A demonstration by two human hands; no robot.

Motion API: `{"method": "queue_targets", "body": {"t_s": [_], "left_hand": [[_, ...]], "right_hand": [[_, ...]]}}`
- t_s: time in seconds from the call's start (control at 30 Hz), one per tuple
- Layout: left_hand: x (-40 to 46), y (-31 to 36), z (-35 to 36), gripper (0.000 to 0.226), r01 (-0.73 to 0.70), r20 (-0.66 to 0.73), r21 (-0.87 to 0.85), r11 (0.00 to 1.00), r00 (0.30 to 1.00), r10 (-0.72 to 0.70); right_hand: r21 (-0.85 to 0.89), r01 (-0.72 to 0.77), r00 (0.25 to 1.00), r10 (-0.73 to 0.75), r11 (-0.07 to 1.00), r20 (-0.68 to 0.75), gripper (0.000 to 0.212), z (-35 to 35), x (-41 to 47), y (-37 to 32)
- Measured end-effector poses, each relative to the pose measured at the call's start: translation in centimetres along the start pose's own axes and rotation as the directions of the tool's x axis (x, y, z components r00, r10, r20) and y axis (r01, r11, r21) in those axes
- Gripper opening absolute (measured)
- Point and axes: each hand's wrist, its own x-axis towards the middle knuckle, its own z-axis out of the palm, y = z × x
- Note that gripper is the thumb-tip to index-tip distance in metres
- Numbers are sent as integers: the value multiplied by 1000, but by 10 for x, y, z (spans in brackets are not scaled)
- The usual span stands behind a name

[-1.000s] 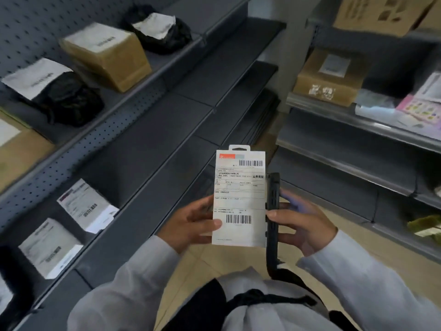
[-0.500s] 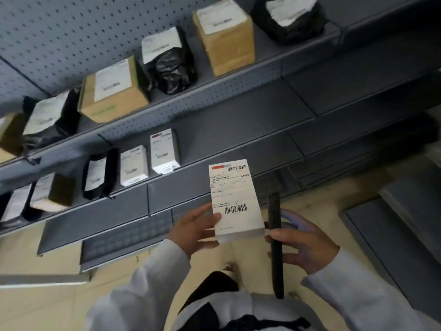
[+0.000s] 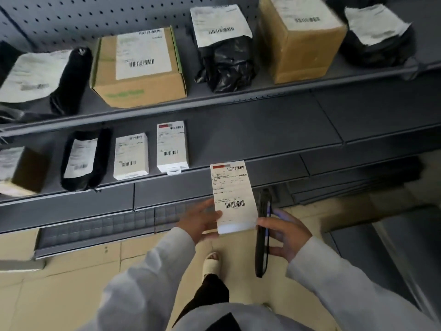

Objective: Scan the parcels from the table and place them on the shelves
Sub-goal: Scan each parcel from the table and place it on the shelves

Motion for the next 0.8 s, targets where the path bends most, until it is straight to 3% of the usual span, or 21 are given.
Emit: {"method": "queue_targets", "body": {"t_s": [0.2,0.4,0.63,0.8], "left_hand": [[70,29,-25,38,73,72,-13,997,995,-71],[125,48,-35,43,38,-5,-37,999,999,-38],[139,56,-33,41,-154,-160,185,971,970,185],[148,60,-29,41,-206,-274,309,929,916,294]], "right_hand": [[-12,-8,989,6,1000,-147,40,45,53,-25],[-1,-19,984,19,1000,-175,34,73,114,-41],[11,-25,993,26,1000,-113,34,84,169,-60],[58,-10,1000,10,998,-10,30,85,191,-65]]}}
